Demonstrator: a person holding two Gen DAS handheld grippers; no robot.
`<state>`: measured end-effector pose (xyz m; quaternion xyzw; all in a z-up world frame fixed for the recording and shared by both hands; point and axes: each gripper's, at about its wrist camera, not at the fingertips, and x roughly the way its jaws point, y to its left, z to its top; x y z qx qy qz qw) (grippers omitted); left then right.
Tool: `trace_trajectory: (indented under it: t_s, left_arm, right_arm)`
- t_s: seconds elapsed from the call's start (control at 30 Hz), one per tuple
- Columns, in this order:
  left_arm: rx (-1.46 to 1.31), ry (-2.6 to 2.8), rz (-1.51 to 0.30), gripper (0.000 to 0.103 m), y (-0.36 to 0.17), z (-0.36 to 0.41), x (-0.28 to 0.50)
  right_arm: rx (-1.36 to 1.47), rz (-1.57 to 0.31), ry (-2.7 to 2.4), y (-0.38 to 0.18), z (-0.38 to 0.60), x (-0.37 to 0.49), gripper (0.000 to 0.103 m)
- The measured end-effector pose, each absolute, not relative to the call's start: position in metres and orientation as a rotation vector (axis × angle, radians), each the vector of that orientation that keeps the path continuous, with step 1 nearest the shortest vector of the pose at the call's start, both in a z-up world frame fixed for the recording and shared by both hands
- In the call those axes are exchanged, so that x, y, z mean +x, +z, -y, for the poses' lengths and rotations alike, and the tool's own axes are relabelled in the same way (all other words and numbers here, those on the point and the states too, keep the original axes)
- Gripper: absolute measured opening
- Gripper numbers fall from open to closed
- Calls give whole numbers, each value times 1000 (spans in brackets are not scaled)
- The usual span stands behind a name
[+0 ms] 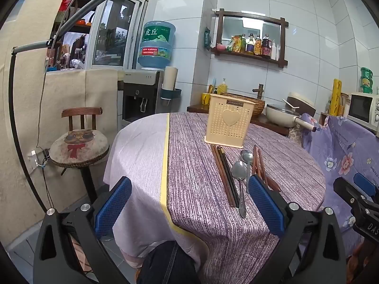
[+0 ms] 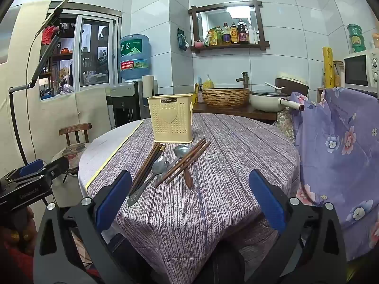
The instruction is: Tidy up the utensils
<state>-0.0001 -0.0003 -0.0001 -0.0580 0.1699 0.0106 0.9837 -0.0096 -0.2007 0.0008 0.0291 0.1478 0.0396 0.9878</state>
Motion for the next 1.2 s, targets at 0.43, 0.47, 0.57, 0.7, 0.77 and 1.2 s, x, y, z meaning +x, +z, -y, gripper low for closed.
trace_trajectory:
  t_s: [0.43, 0.47, 0.57, 0.7, 0.77, 1.2]
  left_arm:
    - [-117, 22, -346, 98, 0, 0, 0]
    - [-117, 21, -346, 98, 0, 0, 0]
    - [-118, 22, -347, 98, 0, 0, 0]
    - [-117, 21, -348, 98, 0, 0, 0]
    - [-117, 21, -349, 98, 0, 0, 0]
    - [-144, -10, -452, 98, -13, -12, 42]
  right_arm:
    - [58, -298, 80, 1, 201, -10, 98]
    - [58, -298, 80, 1, 201, -9, 98]
    - [58, -299, 79, 1, 200, -10, 98]
    - [58, -300, 79, 0, 200, -10, 98]
    - [58, -300, 80, 1, 200, -10, 98]
    - [73, -400, 100, -13, 204, 26, 98]
